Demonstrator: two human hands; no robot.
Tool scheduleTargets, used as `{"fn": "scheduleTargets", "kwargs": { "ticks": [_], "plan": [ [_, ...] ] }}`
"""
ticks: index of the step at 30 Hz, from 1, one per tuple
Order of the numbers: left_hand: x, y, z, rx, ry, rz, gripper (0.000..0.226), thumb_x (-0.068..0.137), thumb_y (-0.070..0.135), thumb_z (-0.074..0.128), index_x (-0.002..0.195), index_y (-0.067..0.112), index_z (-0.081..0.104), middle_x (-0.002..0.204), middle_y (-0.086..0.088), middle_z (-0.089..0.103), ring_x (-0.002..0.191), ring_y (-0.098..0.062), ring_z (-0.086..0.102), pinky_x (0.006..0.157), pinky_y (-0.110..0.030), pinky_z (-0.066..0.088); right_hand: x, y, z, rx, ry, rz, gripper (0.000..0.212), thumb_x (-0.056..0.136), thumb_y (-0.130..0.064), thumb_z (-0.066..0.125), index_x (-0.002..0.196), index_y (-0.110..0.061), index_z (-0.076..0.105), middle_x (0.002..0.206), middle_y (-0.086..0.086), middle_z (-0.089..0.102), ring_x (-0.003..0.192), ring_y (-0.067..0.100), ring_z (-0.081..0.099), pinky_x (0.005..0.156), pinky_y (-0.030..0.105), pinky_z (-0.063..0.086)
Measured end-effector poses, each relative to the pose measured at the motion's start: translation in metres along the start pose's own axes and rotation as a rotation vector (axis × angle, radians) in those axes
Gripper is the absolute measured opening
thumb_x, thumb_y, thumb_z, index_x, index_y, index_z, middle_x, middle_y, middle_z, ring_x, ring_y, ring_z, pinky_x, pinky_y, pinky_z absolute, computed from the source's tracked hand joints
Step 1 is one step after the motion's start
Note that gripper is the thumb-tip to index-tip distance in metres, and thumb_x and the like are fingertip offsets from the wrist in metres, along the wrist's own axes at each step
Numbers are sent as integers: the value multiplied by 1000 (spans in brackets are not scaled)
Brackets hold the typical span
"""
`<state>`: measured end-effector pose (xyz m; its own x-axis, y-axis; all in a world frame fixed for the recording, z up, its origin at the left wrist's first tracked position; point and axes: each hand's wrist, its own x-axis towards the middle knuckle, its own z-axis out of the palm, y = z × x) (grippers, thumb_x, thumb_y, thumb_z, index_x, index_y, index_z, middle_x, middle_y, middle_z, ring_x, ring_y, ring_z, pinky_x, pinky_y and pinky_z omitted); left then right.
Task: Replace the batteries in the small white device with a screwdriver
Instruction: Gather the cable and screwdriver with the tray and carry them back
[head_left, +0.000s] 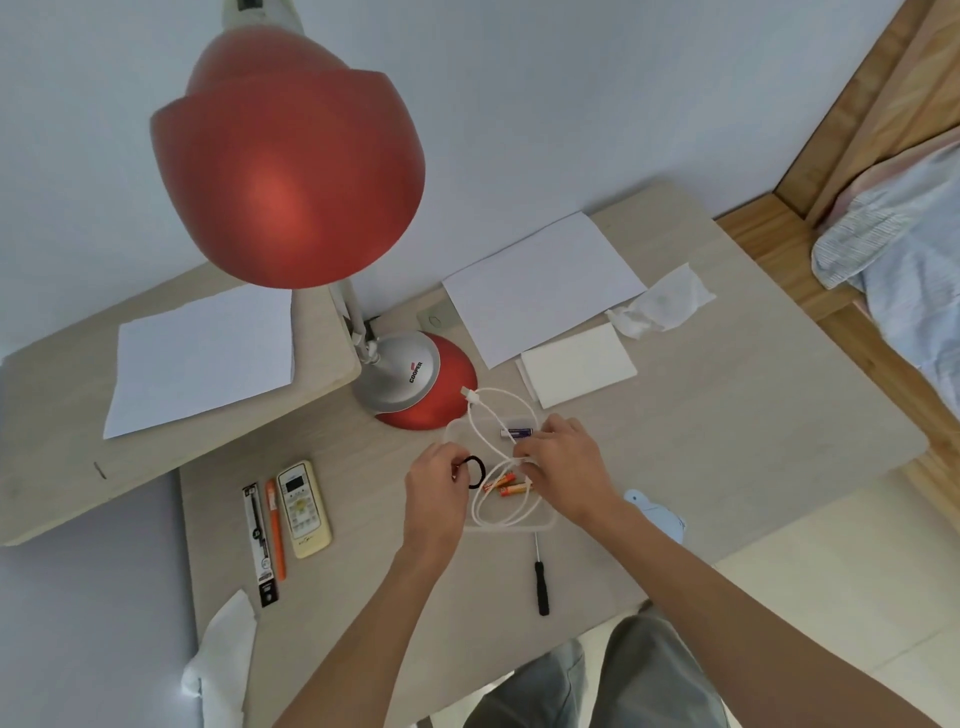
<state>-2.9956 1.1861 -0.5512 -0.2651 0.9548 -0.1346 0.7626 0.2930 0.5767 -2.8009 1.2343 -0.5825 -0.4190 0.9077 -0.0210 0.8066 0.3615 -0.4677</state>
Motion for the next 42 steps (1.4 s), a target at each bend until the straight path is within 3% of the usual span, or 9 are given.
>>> {"fn": "scheduleTargets", "kwargs": {
  "ticks": [4, 11, 15, 19, 24, 28, 33, 39, 42],
  "plan": [
    [0, -1, 0, 25, -18, 18, 19, 90, 0, 76, 95, 19, 75, 90, 9, 68, 84, -9, 64, 79, -31, 60, 4, 4, 5, -110, -101, -28, 11, 80, -25, 88, 87, -31, 82, 77, -4, 63, 93, 23, 58, 82, 33, 42],
    [1, -4, -4, -14, -44, -19, 18, 91, 6, 78, 95, 23, 77, 91, 13, 70, 84, -6, 66, 79, -26, 60, 7, -5, 1, -353, -219, -62, 17, 79, -17, 84, 91, -30, 84, 79, -4, 74, 99, 23, 60, 88, 36, 43],
    [-3, -3, -16, -61, -47, -25, 21, 90, 4, 81, 101, 22, 79, 95, 12, 72, 84, -4, 67, 77, -9, 52, 3, -8, -5, -330, -159, -44, 15, 84, -18, 82, 92, -31, 82, 86, -9, 77, 96, 21, 59, 88, 33, 41],
    [-5, -1, -32, -21, -22, 41, 19, 92, 16, 82, 109, 21, 78, 102, 9, 73, 89, -8, 67, 85, -30, 61, -6, -9, -18, -215, -11, -24, 19, 84, -13, 82, 97, -28, 82, 92, -15, 80, 87, 20, 56, 81, 32, 43],
    [-13, 13, -58, 301, 40, 329, 28, 103, 34, 66, 127, 19, 70, 124, 3, 69, 116, -17, 63, 94, -33, 58, -25, -25, -58, -30, 165, 36, 32, 90, -8, 80, 119, -21, 78, 112, -7, 79, 99, 26, 65, 82, 41, 58],
    [-21, 22, -66, 538, 68, 360, 50, 107, 45, 57, 151, 21, 51, 154, -11, 54, 143, -30, 50, 115, -47, 50, -48, -43, -80, 225, 201, 225, 51, 110, -32, 63, 159, -21, 54, 164, -1, 53, 147, 22, 50, 111, 38, 51],
    [-31, 21, -68, 615, 36, 290, 59, 111, 56, 37, 164, 32, 27, 172, -14, 26, 156, -37, 29, 124, -57, 33, -83, -73, -89, 590, 307, 438, 75, 107, -63, 53, 169, -43, 17, 175, -14, 33, 156, 16, 43, 124, 52, 43],
    [-30, 10, -56, 656, -4, 284, 63, 110, 58, 31, 168, 36, 18, 175, -14, 21, 156, -39, 30, 123, -61, 31, -130, -92, -61, 422, 193, 408, 79, 108, -65, 40, 165, -54, -13, 177, -27, -15, 166, 7, 6, 128, 39, 31],
    [-27, 3, -45, 688, -25, 286, 63, 111, 55, 31, 168, 36, 17, 174, -15, 23, 154, -40, 33, 122, -63, 32, -148, -91, -27, 177, 159, 420, 77, 111, -55, 45, 172, -36, 3, 183, -3, -1, 164, 29, 28, 117, 42, 49]
  ]
}}
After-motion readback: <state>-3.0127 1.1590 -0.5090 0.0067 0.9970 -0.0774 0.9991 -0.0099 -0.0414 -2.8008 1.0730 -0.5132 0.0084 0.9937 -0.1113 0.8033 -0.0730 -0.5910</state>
